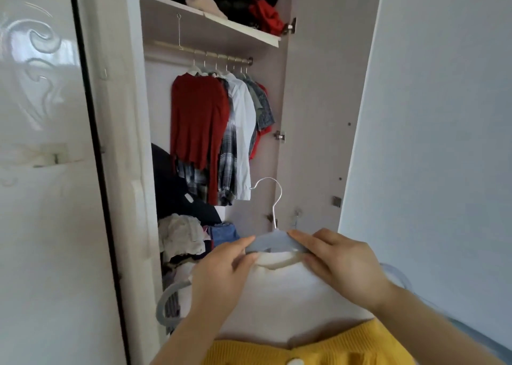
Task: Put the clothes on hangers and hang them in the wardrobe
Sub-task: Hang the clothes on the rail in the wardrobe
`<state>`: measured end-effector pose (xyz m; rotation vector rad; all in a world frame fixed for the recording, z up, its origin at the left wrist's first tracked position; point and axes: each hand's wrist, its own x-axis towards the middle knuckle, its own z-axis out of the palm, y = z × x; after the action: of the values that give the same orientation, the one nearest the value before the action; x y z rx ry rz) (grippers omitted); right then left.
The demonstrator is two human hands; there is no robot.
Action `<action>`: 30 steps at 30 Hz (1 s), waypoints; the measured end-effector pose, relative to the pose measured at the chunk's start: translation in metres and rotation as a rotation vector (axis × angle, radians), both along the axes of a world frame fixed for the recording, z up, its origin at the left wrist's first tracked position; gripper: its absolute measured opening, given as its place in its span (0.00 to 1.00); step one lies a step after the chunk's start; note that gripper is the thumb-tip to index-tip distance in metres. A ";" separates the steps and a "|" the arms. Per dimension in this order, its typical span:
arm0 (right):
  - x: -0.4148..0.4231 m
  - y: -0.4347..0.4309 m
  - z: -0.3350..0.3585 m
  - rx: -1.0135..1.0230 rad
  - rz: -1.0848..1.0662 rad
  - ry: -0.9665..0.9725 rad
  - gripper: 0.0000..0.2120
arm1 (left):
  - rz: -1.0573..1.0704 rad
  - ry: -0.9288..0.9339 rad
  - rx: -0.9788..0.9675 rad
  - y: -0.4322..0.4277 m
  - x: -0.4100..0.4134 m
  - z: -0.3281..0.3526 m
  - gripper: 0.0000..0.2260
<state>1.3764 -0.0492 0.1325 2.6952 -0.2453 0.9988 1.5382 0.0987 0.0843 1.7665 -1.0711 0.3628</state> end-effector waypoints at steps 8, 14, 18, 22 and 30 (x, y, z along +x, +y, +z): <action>0.087 -0.115 0.008 -0.052 -0.012 0.047 0.19 | 0.097 0.021 -0.008 -0.119 0.080 0.008 0.14; 0.176 -0.181 0.027 0.049 0.151 0.110 0.22 | 0.250 0.040 -0.049 -0.180 0.152 0.025 0.14; 0.251 -0.210 0.033 0.030 0.211 0.124 0.23 | 0.340 0.066 -0.050 -0.202 0.216 0.030 0.15; 0.332 -0.233 0.046 -0.040 0.202 0.128 0.23 | 0.410 0.054 -0.031 -0.226 0.289 0.037 0.16; 0.479 -0.279 0.099 -0.062 0.147 0.060 0.24 | 0.449 -0.056 -0.004 -0.247 0.432 0.088 0.16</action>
<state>1.8550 -0.3282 0.2319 2.7136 -0.0044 0.9464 1.9701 -0.1480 0.1720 1.9969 -0.7014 0.6906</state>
